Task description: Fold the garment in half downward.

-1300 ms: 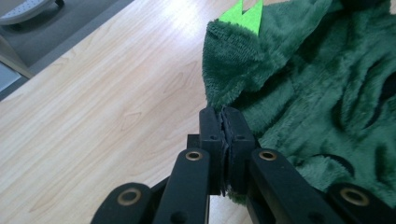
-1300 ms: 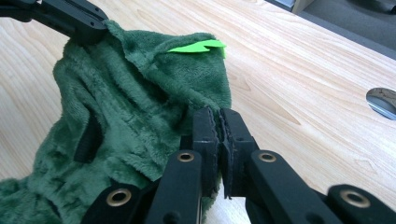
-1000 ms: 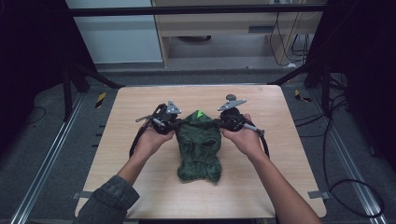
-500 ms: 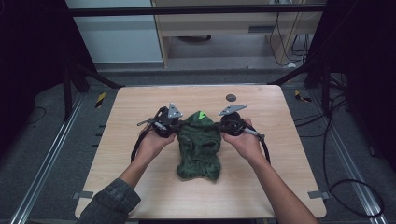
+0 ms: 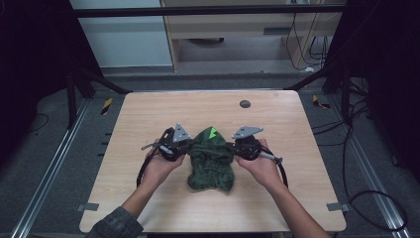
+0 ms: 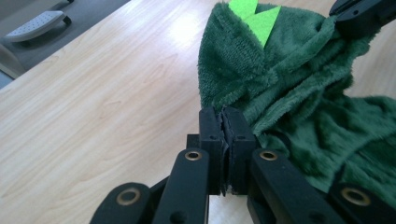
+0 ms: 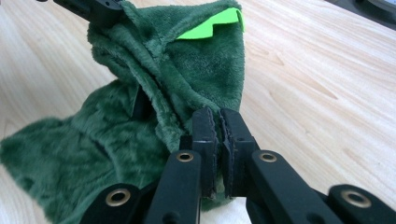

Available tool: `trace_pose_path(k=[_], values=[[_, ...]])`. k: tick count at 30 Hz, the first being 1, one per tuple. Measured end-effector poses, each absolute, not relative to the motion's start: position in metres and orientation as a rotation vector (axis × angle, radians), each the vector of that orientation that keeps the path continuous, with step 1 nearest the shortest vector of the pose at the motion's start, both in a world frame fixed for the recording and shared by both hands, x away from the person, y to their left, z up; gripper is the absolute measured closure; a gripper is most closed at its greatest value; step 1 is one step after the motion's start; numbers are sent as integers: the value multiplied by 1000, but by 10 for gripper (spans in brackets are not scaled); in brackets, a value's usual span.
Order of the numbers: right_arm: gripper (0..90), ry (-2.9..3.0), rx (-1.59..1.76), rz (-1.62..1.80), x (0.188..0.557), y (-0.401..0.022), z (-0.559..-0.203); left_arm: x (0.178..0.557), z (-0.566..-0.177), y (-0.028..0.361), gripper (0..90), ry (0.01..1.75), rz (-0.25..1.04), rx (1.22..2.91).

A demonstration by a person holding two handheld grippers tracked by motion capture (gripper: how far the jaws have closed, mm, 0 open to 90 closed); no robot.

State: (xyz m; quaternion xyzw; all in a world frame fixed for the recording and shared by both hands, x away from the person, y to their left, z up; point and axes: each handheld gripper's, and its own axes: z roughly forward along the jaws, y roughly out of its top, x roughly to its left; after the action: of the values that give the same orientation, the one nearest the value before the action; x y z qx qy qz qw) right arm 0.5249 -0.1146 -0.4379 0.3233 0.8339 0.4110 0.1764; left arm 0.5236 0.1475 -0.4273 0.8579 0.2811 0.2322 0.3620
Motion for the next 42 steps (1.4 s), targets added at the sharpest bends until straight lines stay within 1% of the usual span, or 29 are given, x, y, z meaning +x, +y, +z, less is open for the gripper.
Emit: trace_pose_path(k=[7,18,27,34,42], values=[[849,2368,912,1165,511,-120,-450,507,-440,149,873,697,572,2217],[834,2390,849,1150,488,-122,-457,482,-453,150,870,648,551,2210],[833,2400,817,1154,473,-121,-463,470,-462,152,877,629,551,2226],[812,2411,793,1145,460,-120,-469,460,-469,156,878,624,543,2215],[830,2418,766,1147,451,-120,-470,454,-476,164,877,639,516,2185]])
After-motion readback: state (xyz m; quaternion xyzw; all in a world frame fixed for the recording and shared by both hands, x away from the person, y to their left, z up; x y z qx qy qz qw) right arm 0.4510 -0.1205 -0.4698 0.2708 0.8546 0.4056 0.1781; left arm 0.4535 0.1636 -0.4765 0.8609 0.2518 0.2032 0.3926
